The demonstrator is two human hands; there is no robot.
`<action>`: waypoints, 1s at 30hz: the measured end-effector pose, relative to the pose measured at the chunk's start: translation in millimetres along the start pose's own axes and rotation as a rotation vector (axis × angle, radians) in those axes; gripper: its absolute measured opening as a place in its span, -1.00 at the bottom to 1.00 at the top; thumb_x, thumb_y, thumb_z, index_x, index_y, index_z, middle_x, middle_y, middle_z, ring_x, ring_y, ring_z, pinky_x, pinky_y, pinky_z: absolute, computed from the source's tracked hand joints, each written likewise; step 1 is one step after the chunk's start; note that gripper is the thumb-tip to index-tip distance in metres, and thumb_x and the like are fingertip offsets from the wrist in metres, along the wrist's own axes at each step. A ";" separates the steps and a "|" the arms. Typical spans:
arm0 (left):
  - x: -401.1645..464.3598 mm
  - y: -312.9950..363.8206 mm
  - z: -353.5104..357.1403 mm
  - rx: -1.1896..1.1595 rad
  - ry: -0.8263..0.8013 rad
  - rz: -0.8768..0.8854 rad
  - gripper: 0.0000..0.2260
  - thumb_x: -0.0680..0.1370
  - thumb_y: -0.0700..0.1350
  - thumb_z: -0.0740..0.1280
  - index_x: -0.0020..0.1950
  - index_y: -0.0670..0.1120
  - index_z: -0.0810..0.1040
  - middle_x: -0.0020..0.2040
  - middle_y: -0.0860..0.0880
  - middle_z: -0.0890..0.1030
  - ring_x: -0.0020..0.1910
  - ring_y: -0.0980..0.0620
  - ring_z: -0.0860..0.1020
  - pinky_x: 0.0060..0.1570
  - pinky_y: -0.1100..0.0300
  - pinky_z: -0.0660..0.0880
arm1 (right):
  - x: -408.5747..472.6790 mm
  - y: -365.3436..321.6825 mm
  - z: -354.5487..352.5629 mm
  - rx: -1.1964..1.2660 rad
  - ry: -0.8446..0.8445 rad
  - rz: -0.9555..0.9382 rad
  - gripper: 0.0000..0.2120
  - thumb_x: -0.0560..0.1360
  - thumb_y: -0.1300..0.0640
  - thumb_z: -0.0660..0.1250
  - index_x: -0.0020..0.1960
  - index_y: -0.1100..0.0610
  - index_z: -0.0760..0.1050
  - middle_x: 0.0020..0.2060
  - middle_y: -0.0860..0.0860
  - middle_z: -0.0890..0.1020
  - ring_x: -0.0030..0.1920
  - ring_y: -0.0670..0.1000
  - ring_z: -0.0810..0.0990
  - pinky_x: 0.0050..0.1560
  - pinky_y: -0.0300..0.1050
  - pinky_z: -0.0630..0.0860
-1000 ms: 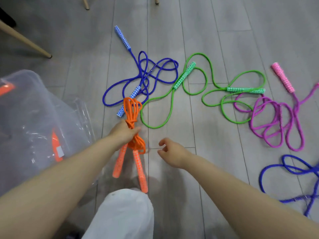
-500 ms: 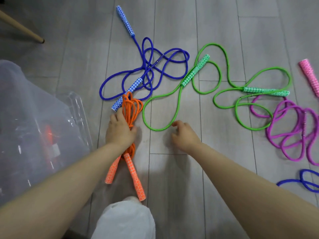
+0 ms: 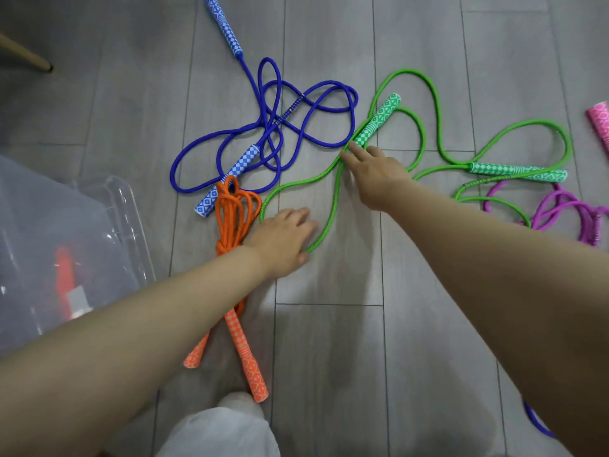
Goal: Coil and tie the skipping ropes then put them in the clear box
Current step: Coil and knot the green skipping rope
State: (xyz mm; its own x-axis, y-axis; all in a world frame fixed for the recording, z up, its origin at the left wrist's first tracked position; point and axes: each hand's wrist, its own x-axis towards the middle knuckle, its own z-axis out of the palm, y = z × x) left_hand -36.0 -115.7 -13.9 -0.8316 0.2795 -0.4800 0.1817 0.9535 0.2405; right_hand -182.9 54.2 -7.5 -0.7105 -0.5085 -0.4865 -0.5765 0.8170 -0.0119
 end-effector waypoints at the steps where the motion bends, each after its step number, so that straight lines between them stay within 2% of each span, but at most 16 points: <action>1: -1.1 2.3 3.8 0.023 -0.015 0.021 -0.45 0.54 0.09 0.28 0.50 0.00 0.24 0.56 -0.09 0.13 0.49 -0.13 0.17 0.34 -0.06 0.33 | 3.0 4.1 -2.8 0.011 -0.015 -0.022 -0.33 0.57 0.30 0.13 0.60 0.07 -0.05 0.60 0.00 -0.05 0.52 0.16 0.13 0.34 0.15 0.37; 4: -8.8 5.3 15.8 0.028 -0.012 0.050 -0.44 0.53 0.17 0.31 0.44 -0.03 0.28 0.46 -0.08 0.25 0.39 -0.12 0.29 0.18 -0.02 0.42 | 7.0 10.5 -2.6 0.008 -0.040 -0.055 -0.35 0.53 0.37 0.18 0.56 0.10 0.10 0.51 0.06 0.20 0.40 0.20 0.29 0.21 0.14 0.44; 5: -11.0 4.7 19.4 0.006 -0.003 0.046 -0.46 0.52 0.17 0.33 0.40 -0.04 0.32 0.38 -0.07 0.31 0.33 -0.11 0.34 0.09 0.00 0.44 | 6.1 11.8 0.4 -0.021 -0.030 -0.052 -0.43 0.53 0.36 0.19 0.51 0.13 0.18 0.42 0.09 0.30 0.34 0.22 0.34 0.14 0.14 0.45; 7: -15.0 1.8 23.8 -0.045 0.018 0.022 -0.52 0.51 0.15 0.35 0.32 -0.06 0.35 0.25 -0.06 0.37 0.21 -0.08 0.42 -0.05 0.04 0.44 | 0.7 13.1 7.6 -0.076 0.020 -0.026 -0.63 0.57 0.31 0.18 0.37 0.20 0.31 0.29 0.14 0.37 0.24 0.25 0.40 0.03 0.13 0.46; 10: -21.6 -3.3 26.3 -0.036 -0.013 -0.011 -0.59 0.52 0.10 0.34 0.28 -0.05 0.36 0.20 -0.05 0.44 0.18 -0.08 0.46 -0.02 0.05 0.42 | -12.6 13.7 17.4 -0.112 0.057 0.001 -0.74 0.62 0.27 0.11 0.29 0.23 0.38 0.22 0.17 0.42 0.19 0.26 0.45 -0.01 0.11 0.46; 13: -30.6 -0.8 25.2 -0.014 -0.037 -0.037 -0.68 0.53 0.06 0.31 0.20 -0.04 0.39 0.17 -0.04 0.51 0.17 -0.09 0.47 0.05 0.04 0.40 | -35.2 17.3 24.7 -0.068 0.078 0.016 -0.79 0.60 0.20 0.15 0.21 0.18 0.43 0.15 0.16 0.50 0.15 0.23 0.52 -0.06 0.05 0.45; 16: -44.0 9.9 22.5 -0.062 -0.025 -0.066 -0.70 0.53 0.04 0.28 0.20 -0.05 0.42 0.18 -0.07 0.51 0.18 -0.13 0.46 0.07 0.04 0.39 | -73.5 21.2 28.0 0.158 0.121 0.120 -0.78 0.60 0.07 0.18 0.18 0.12 0.47 0.11 0.18 0.54 0.09 0.24 0.56 -0.07 0.02 0.44; 21: -67.2 40.0 6.7 -0.208 -0.008 -0.070 -0.65 0.53 0.04 0.29 0.28 -0.04 0.42 0.23 -0.08 0.48 0.23 -0.12 0.44 0.19 0.03 0.40 | -155.7 20.2 7.6 0.584 0.145 0.257 -0.79 0.57 0.02 0.26 0.12 0.09 0.56 -0.06 0.10 0.66 -0.03 0.18 0.60 -0.07 -0.05 0.49; 23: -75.4 56.0 -11.7 -0.249 -0.007 -0.030 -0.67 0.53 0.00 0.30 0.27 -0.05 0.43 0.23 -0.08 0.49 0.23 -0.11 0.45 0.22 0.04 0.39 | -187.2 17.6 -6.6 0.708 0.138 0.310 -0.83 0.57 0.02 0.29 0.03 0.06 0.59 -0.21 0.02 0.62 -0.15 0.08 0.56 -0.14 -0.10 0.43; 26: -88.8 81.9 -53.2 -0.280 -0.012 0.067 -0.71 0.54 -0.04 0.30 0.24 -0.07 0.46 0.20 -0.06 0.53 0.20 -0.06 0.49 0.20 0.10 0.40 | -232.9 10.8 -31.8 0.905 0.141 0.355 -0.79 0.55 -0.04 0.32 -0.17 0.05 0.61 -0.41 -0.07 0.51 -0.31 -0.01 0.50 -0.14 0.00 0.56; 30: -117.7 128.7 -127.0 -0.577 0.008 0.012 -0.78 0.55 -0.03 0.32 0.19 0.00 0.53 0.12 0.05 0.61 0.09 0.05 0.56 0.15 0.17 0.47 | -292.5 -3.1 -81.0 1.190 0.161 0.352 -0.82 0.55 0.07 0.37 -0.17 0.14 0.59 -0.36 -0.02 0.56 -0.39 -0.07 0.49 -0.31 -0.19 0.57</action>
State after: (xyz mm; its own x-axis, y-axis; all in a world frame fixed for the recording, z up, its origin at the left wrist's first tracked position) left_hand 18.6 -40.3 180.8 -0.8354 0.2872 -0.4687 -0.1224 0.7340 0.6680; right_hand -6.0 178.4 205.7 -0.8415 -0.1717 -0.5123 0.3167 0.6115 -0.7251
